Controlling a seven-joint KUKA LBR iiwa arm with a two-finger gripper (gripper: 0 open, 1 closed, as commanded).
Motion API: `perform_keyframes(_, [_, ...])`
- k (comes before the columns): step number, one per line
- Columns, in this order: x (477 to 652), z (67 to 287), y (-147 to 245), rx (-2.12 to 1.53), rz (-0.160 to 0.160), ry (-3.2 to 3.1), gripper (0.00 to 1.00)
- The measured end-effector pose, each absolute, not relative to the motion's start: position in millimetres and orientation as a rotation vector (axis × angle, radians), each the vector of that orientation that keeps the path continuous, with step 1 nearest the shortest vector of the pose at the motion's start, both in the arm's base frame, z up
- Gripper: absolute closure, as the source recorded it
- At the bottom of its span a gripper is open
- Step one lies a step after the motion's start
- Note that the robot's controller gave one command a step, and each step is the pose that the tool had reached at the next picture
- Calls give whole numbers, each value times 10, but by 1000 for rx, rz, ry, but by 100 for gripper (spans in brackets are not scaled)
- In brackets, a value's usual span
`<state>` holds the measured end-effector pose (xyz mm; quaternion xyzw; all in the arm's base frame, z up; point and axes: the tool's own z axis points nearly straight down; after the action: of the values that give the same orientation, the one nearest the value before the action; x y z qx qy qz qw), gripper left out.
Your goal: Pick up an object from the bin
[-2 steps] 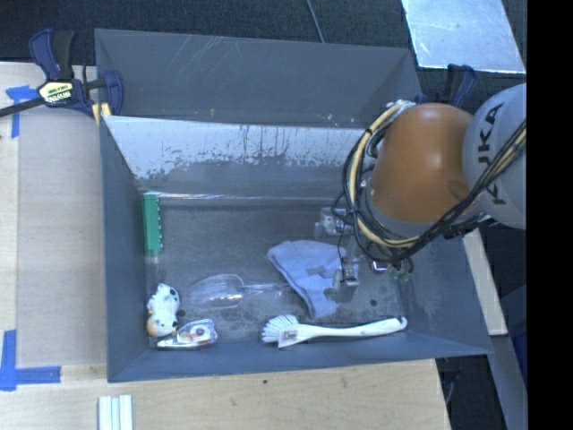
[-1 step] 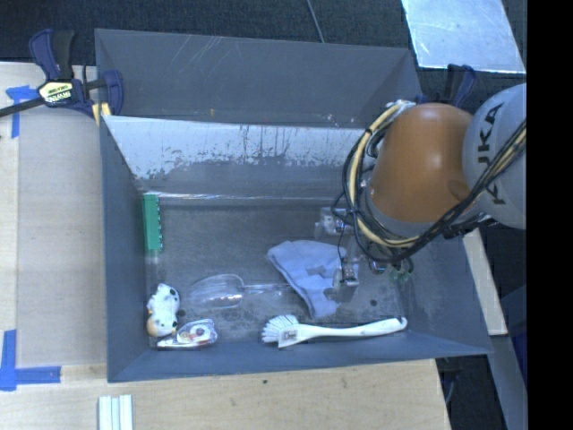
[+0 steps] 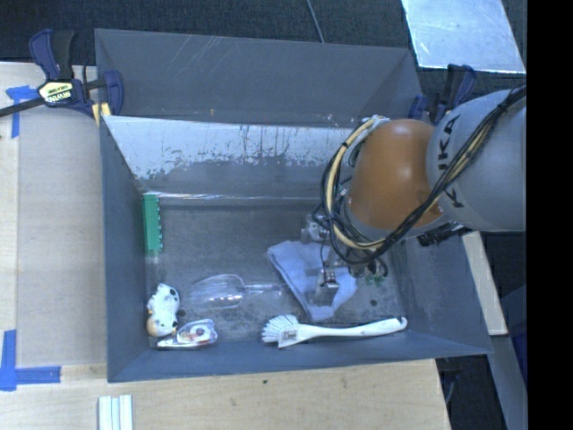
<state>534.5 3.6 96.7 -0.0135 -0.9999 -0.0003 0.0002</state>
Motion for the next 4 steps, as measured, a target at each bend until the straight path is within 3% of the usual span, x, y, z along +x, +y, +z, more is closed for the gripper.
perform_keyframes(1, [5210,794,-20,-105,-2,-3152,0])
perform_keyframes(2, [5368,779,105,-72,-1,-3149,0])
perform_keyframes(3, [5252,822,63,-89,-1,-3151,0])
perform_keyframes(4, [5369,1692,68,-51,-1,-3150,0])
